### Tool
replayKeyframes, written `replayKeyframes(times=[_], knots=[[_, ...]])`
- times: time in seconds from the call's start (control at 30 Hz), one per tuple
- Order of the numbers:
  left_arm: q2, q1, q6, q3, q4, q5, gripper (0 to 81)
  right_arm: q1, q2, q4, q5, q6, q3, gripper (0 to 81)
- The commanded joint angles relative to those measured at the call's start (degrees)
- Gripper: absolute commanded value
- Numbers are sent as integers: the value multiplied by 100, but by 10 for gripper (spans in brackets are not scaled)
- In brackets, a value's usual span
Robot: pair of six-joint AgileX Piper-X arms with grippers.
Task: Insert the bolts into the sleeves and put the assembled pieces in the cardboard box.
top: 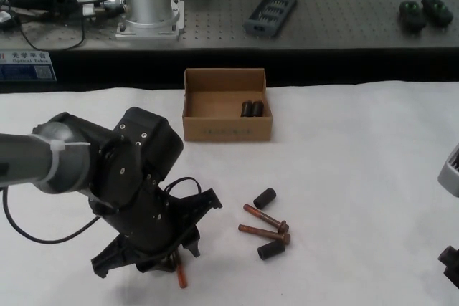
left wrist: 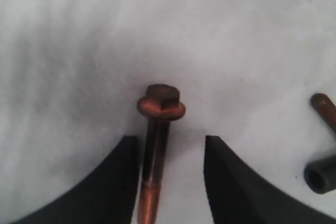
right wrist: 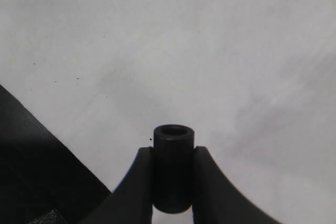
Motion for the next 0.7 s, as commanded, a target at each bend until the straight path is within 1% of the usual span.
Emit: replayKeyframes(times=[0.0, 0.3, 0.4, 0.53, 0.6, 0.67], knots=[[123, -20, 2, 13, -39, 14, 272, -18, -47, 30, -95, 5, -11, 28], [300, -20, 4, 13, -117, -436, 265, -18, -47, 30, -95, 5, -11, 28], [304, -20, 58, 13, -117, -614, 186, -18, -47, 30, -95, 5, -11, 28], [304, -20, 612, 13, -204, -715, 72, -18, -47, 30, -95, 5, -11, 28], [304, -20, 823, 13, -205, -731, 41, -18, -47, 30, -95, 5, -11, 28], [304, -20, 940, 13, -205, -744, 32, -18, -47, 30, -95, 5, -11, 28]])
